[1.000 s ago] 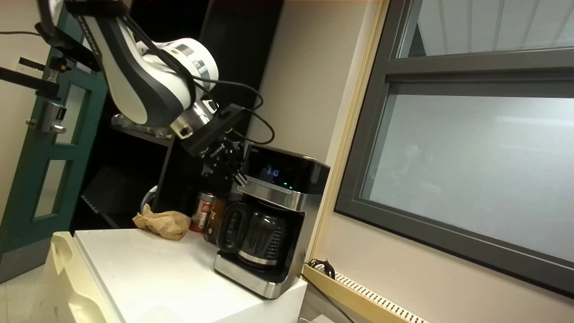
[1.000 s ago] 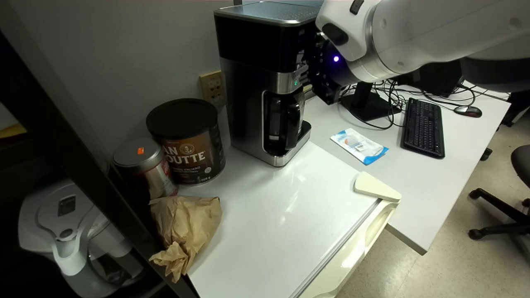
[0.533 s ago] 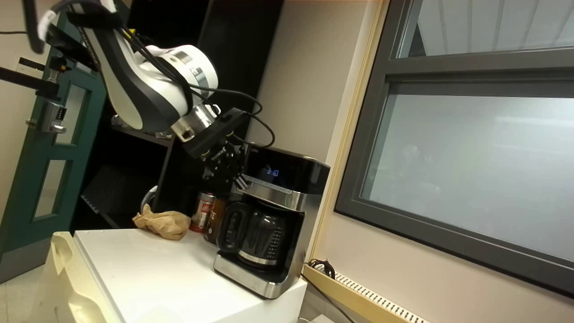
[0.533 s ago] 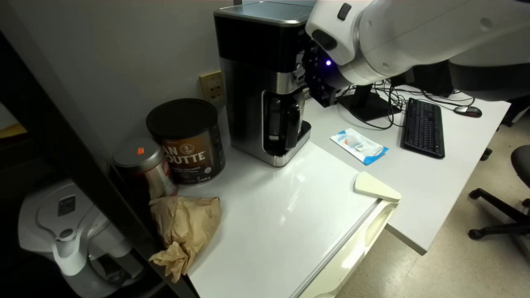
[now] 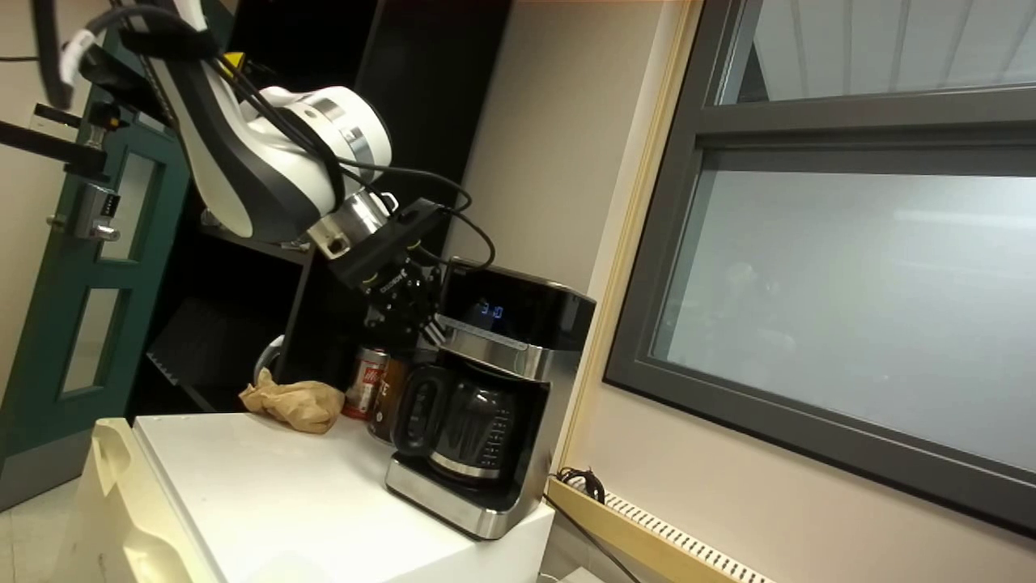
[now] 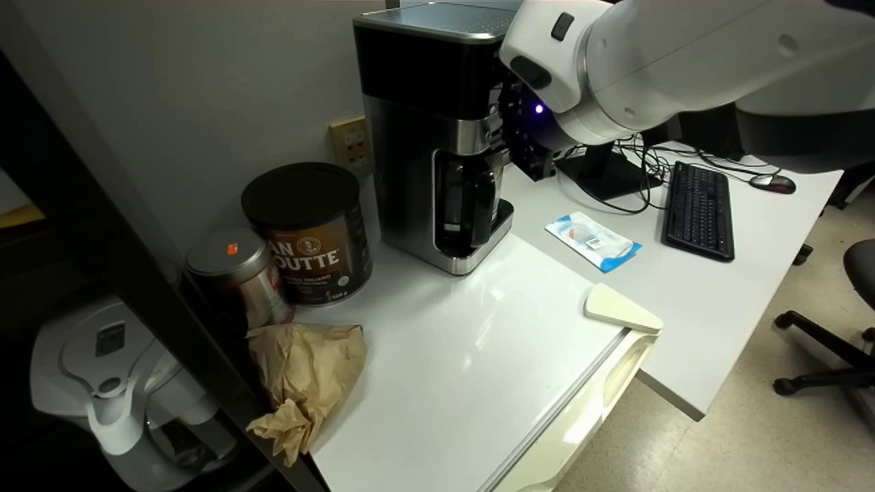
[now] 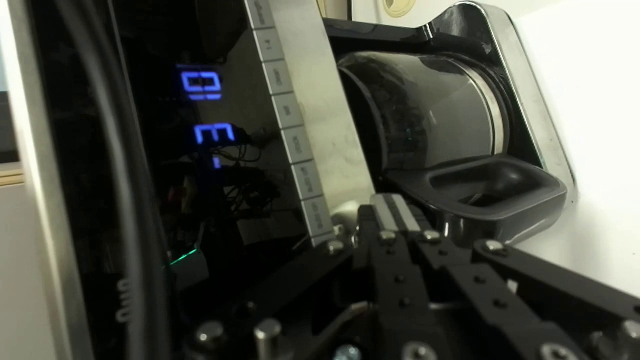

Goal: Press some buttons on the coffee maker

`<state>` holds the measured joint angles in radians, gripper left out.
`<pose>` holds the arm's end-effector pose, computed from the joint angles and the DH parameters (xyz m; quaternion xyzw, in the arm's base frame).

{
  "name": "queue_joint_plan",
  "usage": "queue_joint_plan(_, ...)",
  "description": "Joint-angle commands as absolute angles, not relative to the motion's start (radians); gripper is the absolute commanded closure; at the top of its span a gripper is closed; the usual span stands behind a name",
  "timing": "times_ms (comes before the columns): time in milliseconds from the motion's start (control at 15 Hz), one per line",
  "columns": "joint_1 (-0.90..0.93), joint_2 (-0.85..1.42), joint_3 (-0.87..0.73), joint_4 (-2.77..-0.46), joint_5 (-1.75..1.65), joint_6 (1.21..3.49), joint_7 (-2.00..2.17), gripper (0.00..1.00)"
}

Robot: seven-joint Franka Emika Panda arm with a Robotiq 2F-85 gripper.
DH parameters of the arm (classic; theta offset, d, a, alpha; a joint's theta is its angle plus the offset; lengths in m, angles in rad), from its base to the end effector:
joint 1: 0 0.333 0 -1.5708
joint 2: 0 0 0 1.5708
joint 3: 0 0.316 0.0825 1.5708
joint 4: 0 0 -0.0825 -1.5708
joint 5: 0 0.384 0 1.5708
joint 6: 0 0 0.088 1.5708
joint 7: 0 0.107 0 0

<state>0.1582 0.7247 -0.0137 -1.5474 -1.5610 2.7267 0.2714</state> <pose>0.7067 0.1423 0.2441 0.7239 0.5205 0.2425 0.3825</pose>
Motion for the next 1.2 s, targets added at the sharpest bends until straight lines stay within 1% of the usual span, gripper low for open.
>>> queue_joint_plan(0,0.15,0.649,-0.024,-1.631,-1.58,2.741,0.285,1.0)
queue_joint_plan(800,0.092,0.363,-0.062,-2.037,-1.676,2.809,0.388,1.0)
queue_joint_plan(1133,0.065,0.268,-0.071,-2.155,-1.775,2.857,0.457,1.0)
